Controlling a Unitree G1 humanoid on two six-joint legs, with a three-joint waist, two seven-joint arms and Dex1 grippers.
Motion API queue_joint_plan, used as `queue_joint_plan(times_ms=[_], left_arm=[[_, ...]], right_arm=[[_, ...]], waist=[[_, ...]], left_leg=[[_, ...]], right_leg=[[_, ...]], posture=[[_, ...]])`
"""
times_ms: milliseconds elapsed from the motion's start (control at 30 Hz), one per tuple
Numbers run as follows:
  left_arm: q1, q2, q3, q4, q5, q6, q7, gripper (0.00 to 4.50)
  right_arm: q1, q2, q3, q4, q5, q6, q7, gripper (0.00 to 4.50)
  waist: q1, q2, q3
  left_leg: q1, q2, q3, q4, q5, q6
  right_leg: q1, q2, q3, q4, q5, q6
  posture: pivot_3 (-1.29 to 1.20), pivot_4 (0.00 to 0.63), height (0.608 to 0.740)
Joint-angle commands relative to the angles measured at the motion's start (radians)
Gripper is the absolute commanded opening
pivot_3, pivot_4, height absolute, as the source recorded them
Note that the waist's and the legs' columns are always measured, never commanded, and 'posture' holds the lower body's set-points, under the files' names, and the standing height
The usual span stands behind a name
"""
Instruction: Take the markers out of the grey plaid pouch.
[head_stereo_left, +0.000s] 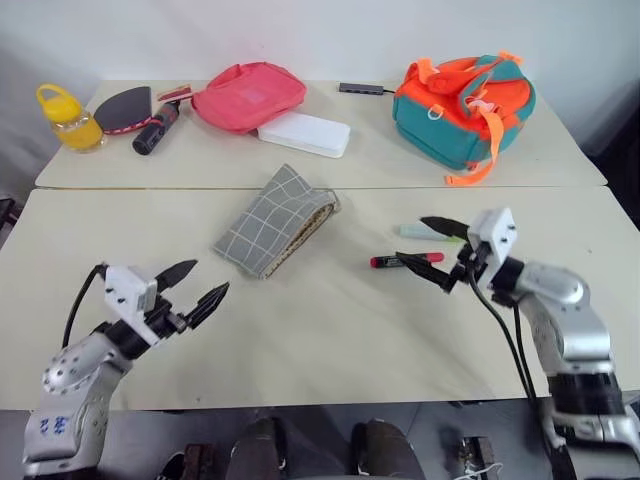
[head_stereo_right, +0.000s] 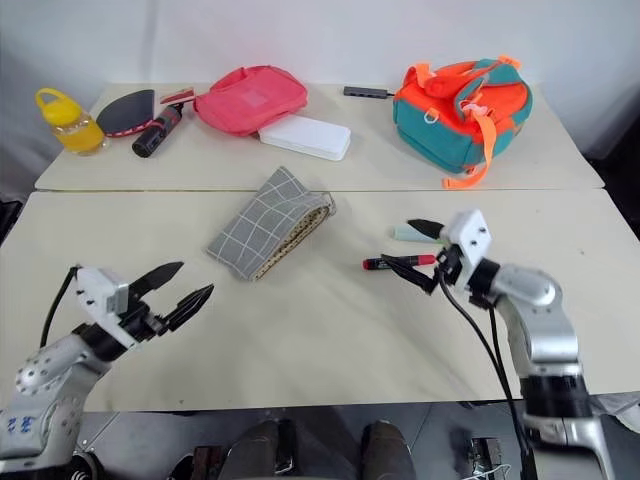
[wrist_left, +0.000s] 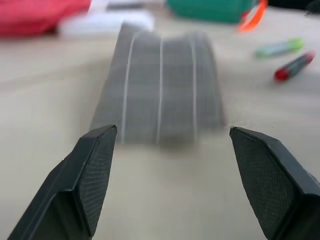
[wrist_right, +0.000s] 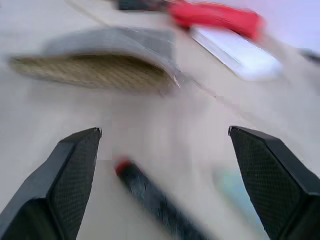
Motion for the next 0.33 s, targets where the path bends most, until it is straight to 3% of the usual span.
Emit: queue_joint_plan(times_ms=[33,167,333], left_arm=[[0.073,0.008,0.072,-0.040,0.032,-0.043,0.015,3.83],[0.117,-0.010,0.111,-0.016,0.003,-0.065,-0.006,3.83],[0.132,-0.006,0.108,0.036,0.040,-0.092,-0.017,3.83]], right_arm=[[0.116,-0.020,-0.078,-0.088,-0.014,-0.074,-0.040,4.24],[0.220,-0.059,-0.095,-0.066,-0.031,-0.140,-0.009,4.24],[0.232,-0.077,-0.082,-0.012,-0.048,-0.198,0.003,4.24]], waist=[[-0.004,0.000,0.000],[-0.010,0.000,0.000],[-0.016,0.000,0.000]], left_leg=[[0.000,0.000,0.000,0.000,0.000,0.000],[0.001,0.000,0.000,-0.001,0.000,0.000],[0.002,0.001,0.001,0.000,0.001,0.000]], right_leg=[[0.000,0.000,0.000,0.000,0.000,0.000],[0.000,0.001,0.000,0.000,0.000,0.000],[0.000,0.001,0.001,0.001,0.000,-0.001]], posture=[[0.00,0.150,0.740],[0.00,0.150,0.740],[0.00,0.150,0.740]])
